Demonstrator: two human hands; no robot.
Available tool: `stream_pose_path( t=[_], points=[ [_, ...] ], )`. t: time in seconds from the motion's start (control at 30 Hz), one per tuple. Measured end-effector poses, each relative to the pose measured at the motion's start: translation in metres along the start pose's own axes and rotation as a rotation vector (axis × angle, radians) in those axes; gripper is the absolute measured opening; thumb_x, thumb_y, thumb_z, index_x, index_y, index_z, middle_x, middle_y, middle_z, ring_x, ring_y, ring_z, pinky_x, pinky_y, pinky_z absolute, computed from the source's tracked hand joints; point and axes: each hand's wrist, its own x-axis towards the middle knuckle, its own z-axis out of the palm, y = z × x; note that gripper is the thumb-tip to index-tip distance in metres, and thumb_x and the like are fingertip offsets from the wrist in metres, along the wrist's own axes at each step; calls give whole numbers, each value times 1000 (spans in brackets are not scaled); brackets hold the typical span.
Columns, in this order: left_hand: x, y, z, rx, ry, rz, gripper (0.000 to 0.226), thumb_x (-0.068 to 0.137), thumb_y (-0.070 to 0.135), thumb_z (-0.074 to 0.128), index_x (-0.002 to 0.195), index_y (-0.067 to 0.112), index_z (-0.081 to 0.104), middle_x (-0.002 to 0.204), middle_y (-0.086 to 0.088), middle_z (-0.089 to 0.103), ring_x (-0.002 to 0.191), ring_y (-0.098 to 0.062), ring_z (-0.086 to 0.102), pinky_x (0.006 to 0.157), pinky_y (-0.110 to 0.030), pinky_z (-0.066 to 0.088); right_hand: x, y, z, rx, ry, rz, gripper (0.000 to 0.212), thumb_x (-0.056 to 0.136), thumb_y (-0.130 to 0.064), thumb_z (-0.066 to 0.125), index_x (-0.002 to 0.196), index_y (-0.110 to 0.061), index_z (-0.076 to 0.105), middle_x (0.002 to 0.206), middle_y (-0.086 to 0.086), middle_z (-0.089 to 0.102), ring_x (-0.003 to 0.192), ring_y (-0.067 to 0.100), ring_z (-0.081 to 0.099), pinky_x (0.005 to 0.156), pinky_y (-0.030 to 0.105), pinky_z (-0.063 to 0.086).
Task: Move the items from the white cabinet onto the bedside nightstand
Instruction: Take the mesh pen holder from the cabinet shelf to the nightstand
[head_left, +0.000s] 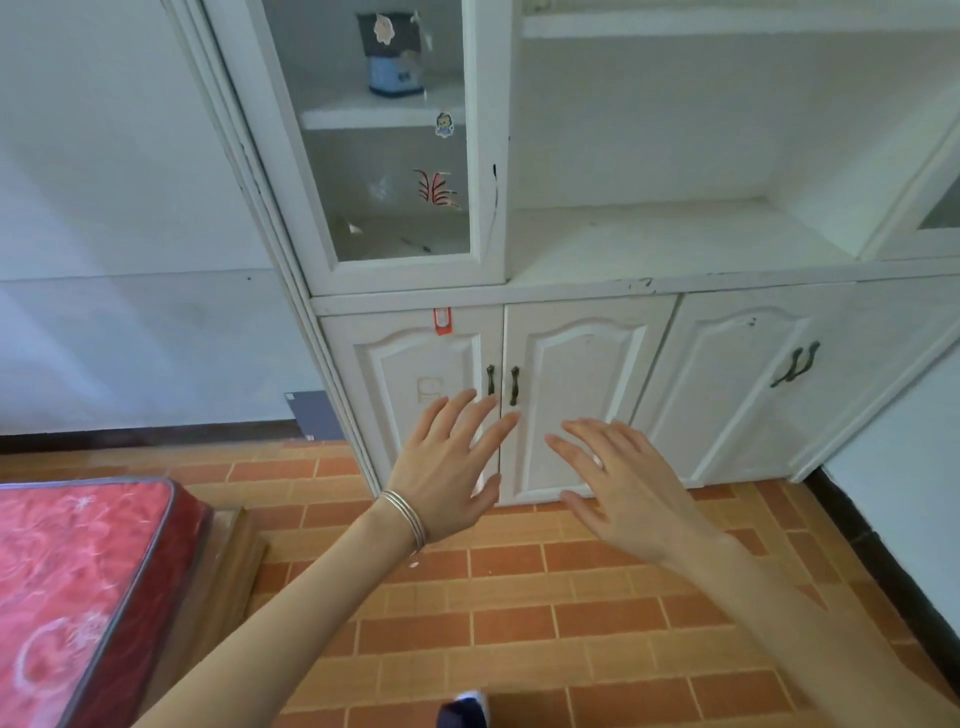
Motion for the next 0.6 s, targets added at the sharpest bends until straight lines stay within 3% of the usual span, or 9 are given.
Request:
stream_pose_path(
  t=[0.37,0.5,0.6],
  points=[
    [136,-102,8,61,180,25,58,79,43,40,131,18,49,131,-13,53,124,-36,46,104,-51,32,137,70,-8,-99,112,-1,54,89,-46,35,134,-18,45,131,7,52,121,25,47,105,43,36],
    [192,-142,-7,72,271,59,57,80,42,41,130,17,51,130,-14,55,122,-37,48,102,-52,35,187,98,-22,-152,147,24,54,89,-46,35,134,-19,46,133,6,52,123,23,46,106,39,24],
    [225,-168,-19,126,302,89,58,80,41,42,131,16,52,131,-13,54,124,-36,45,104,-50,34,217,113,-33,-163,184,29,54,95,-48,25,132,-17,49,131,7,53,122,24,47,104,38,23]
  ],
)
